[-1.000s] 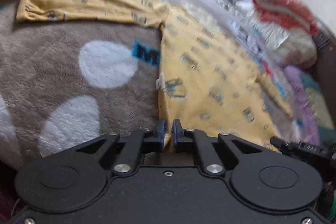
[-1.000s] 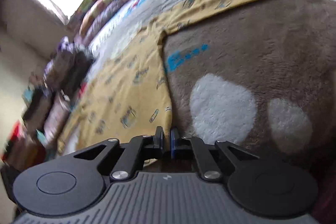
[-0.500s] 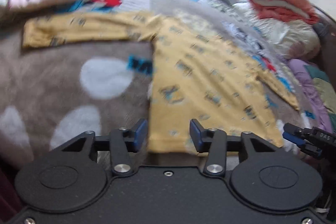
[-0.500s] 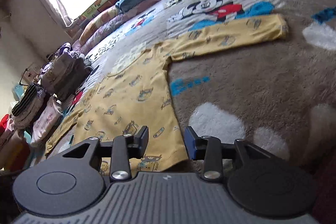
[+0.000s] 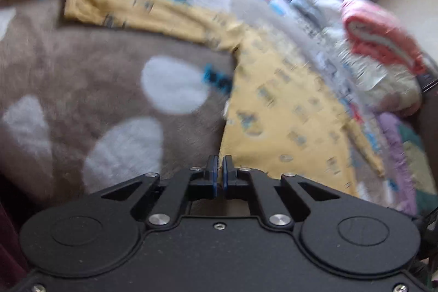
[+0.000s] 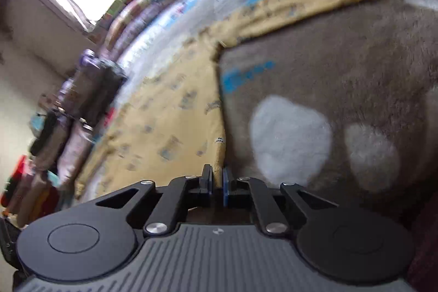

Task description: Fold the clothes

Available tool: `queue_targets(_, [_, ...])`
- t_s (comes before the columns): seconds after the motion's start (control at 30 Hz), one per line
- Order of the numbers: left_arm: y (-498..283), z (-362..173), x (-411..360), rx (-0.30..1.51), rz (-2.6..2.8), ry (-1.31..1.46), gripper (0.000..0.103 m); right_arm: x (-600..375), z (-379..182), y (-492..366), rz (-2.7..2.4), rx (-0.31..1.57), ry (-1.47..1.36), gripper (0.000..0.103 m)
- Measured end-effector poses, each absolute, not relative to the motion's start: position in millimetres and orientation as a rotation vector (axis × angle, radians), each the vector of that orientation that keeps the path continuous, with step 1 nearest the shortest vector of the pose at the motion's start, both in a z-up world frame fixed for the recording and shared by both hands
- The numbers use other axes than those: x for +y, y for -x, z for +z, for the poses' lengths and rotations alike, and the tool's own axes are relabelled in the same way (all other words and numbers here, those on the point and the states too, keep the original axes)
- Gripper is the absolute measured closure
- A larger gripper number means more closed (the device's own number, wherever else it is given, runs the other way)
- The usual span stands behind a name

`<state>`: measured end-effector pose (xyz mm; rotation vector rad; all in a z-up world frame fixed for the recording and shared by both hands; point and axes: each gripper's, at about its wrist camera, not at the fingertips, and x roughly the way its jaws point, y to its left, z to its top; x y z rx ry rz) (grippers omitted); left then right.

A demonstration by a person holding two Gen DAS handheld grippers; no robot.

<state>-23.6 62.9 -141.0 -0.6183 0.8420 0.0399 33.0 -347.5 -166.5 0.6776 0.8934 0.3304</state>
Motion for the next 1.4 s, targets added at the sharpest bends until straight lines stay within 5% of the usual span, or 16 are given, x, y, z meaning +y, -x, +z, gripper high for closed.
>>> queue_targets(0.17, [28.1, -128.2, 63.0, 0.815, 0.043, 0.606, 0.091, -353.9, -155.9, -23.9, 0.29, 0.835, -0.676, 0.081])
queue_targets(0.3, [27.5, -114.3, 43.3, 0.757, -0.019, 0.5, 0.087, -354.2, -135.1, -13.5, 0.302, 0.717, -0.629, 0.081])
queue_targets(0.37, [25.2, -109.5, 30.9, 0.734, -0.064, 0.441, 0.074, -347.1, -127.2, -12.9, 0.363, 0.676, -0.59, 0.081])
queue_targets(0.43, [11.3, -126.3, 23.6, 0.826, -0.06, 0.413, 0.058, -335.8, -128.3, -18.4, 0.413, 0.702, -0.546, 0.077])
queue_targets(0.5, [2.1, -137.1, 20.9, 0.886, -0.053, 0.41, 0.056, -325.9, -145.2, -31.9, 0.4, 0.839, -0.514, 0.057])
queue_targets(0.63, [8.8, -114.7, 26.0, 0.838, -0.065, 0.447, 0.051, -343.5, -147.4, -29.6, 0.368, 0.837, -0.628, 0.06])
queue_targets(0.7, [8.6, -100.4, 32.3, 0.821, -0.072, 0.504, 0.043, -354.5, -138.5, -21.1, 0.368, 0.76, -0.678, 0.054])
queue_targets(0.83, [-5.3, -69.8, 39.9, 0.808, -0.077, 0.561, 0.006, -369.4, -133.6, -18.8, 0.404, 0.681, -0.786, 0.049])
queue_targets(1.0, [-21.5, -57.0, 46.9, 0.693, -0.123, 0.551, 0.004, -380.4, -139.1, -20.9, 0.401, 0.638, -0.887, 0.028])
queue_targets(1.4, [-16.8, -120.5, 79.8, 0.614, -0.069, 0.706, 0.009, -416.3, -163.5, -24.6, 0.269, 0.532, -1.135, 0.027])
